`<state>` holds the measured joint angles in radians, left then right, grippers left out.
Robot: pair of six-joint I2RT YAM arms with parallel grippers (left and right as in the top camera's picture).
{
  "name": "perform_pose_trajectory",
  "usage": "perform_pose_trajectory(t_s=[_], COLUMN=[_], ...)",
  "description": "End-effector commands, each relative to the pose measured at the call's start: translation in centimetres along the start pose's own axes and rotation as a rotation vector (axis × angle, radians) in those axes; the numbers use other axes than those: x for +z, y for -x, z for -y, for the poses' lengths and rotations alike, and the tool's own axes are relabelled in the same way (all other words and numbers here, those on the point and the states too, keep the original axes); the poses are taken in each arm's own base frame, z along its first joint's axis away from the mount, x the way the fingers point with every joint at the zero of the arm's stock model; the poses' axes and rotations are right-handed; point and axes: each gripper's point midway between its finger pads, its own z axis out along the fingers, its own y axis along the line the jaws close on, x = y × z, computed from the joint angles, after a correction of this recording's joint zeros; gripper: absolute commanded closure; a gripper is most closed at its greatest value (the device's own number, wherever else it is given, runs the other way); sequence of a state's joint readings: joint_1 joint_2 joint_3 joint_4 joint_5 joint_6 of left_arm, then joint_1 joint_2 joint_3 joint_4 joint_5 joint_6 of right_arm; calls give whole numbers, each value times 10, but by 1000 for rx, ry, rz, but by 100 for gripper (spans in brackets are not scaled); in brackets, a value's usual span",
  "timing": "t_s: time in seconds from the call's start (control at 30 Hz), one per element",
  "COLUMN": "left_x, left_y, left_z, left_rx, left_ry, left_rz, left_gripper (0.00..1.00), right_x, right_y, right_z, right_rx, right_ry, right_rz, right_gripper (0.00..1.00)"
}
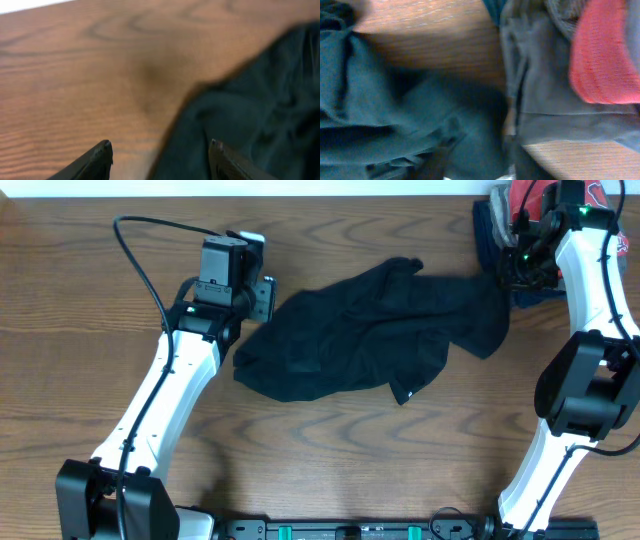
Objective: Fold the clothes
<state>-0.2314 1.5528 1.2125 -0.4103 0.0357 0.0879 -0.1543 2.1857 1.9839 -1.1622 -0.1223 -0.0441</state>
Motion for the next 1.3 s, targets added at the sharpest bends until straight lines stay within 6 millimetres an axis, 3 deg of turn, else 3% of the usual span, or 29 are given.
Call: perform_pose_trajectory(t_s=[0.0, 0.07, 0.23, 0.47, 0.8, 1.0, 1.27], left_x=[-7, -9, -17, -5, 42, 67, 79], left_y=[1, -7, -34, -79, -126, -132, -136], left_z=[30, 49, 90, 122, 126, 122, 113], left_rx=[125, 188, 312, 380, 325, 269, 241], left_ry=[-122, -200, -311, -368, -343, -275, -203], left_rz=[-1, -22, -104, -261, -445, -459, -467], left_gripper=[37, 37, 39, 54, 57, 57, 61], right_x=[4, 5, 5, 5, 5, 5, 5], right_y=[-2, -2, -4, -4, -4, -4, -4], right_z=[-21, -24, -30, -32, -33, -33, -34], right_rx=[-53, -59, -70, -68, -69, -69, -72], right_ry=[65, 67, 72, 74, 79, 79, 80], right_rz=[-10, -12, -20, -20, -20, -20, -20], right_gripper=[27, 21, 20, 20, 19, 19, 19])
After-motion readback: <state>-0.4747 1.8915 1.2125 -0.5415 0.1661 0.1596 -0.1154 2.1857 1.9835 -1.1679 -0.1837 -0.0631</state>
